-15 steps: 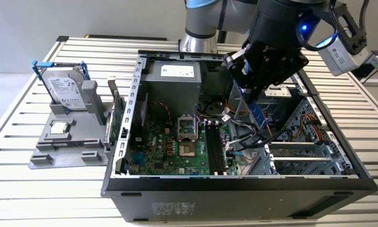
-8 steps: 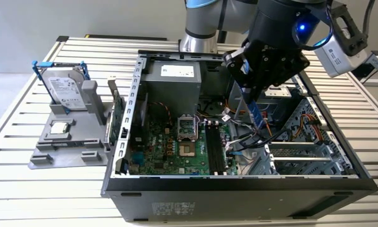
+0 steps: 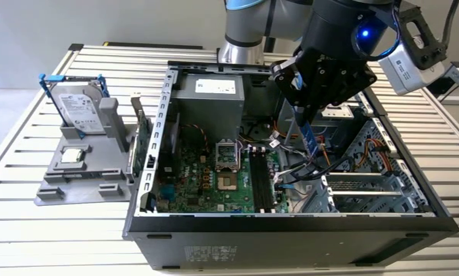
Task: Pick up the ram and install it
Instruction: 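Insert the ram into the slot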
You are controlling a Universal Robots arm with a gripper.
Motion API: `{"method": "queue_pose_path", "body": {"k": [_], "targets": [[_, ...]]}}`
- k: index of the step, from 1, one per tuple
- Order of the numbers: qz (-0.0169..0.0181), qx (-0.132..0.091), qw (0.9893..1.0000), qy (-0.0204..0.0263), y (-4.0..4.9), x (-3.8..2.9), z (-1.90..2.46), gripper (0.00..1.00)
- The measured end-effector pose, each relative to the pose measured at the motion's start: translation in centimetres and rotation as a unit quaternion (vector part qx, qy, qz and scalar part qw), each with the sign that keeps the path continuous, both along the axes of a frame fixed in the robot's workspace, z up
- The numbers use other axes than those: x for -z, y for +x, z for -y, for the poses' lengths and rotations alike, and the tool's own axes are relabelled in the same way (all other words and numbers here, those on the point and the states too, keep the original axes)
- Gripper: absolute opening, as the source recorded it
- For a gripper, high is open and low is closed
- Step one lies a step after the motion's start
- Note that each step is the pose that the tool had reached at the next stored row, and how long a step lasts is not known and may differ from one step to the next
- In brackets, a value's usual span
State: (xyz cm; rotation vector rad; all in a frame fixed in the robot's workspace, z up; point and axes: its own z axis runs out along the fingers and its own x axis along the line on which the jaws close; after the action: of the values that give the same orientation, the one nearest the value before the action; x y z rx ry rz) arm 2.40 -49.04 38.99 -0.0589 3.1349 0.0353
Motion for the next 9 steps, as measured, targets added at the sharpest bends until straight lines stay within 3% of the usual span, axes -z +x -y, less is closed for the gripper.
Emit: {"method": "queue_pose_path", "body": {"k": [9], "targets": [[-0.001, 0.0, 1.0, 0.0, -0.01, 0.05, 0.0, 0.0]]}}
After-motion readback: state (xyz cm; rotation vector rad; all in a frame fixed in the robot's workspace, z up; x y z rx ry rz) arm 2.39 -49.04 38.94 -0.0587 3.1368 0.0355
